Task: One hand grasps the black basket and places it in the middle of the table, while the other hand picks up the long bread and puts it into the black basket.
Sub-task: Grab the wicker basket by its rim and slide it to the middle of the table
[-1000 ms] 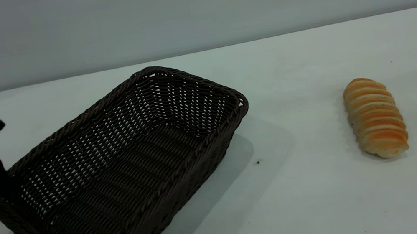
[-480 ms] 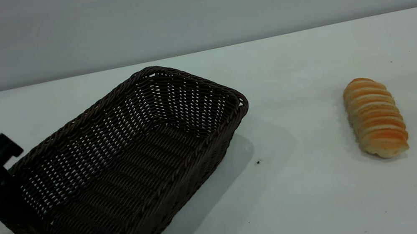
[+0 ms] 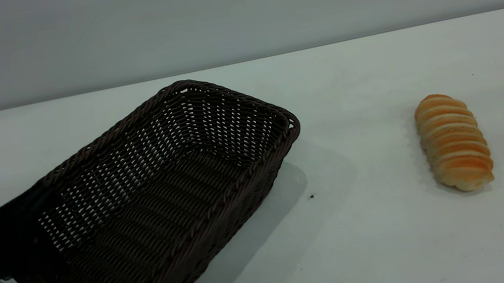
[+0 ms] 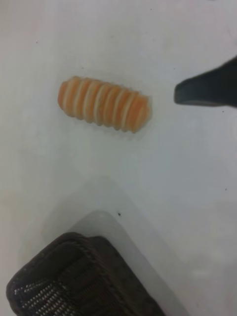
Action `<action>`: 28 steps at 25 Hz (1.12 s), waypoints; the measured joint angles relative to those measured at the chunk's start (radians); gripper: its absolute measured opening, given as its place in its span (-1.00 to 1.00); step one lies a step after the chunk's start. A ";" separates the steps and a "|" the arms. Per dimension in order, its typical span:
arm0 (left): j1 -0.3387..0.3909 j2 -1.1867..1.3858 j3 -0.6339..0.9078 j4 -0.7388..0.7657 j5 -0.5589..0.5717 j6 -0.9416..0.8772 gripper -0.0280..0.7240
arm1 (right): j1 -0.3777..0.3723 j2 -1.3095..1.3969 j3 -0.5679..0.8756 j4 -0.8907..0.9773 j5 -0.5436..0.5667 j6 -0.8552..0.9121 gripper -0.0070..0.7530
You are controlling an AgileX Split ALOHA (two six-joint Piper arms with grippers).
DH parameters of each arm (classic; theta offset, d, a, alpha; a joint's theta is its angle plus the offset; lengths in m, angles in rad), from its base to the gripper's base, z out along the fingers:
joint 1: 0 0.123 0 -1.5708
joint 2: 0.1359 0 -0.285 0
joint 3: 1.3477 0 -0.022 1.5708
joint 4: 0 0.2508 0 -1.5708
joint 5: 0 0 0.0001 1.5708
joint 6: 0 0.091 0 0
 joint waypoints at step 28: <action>-0.044 -0.084 -0.395 0.543 0.510 0.053 -0.57 | 0.000 0.000 0.000 0.004 0.011 -0.012 0.10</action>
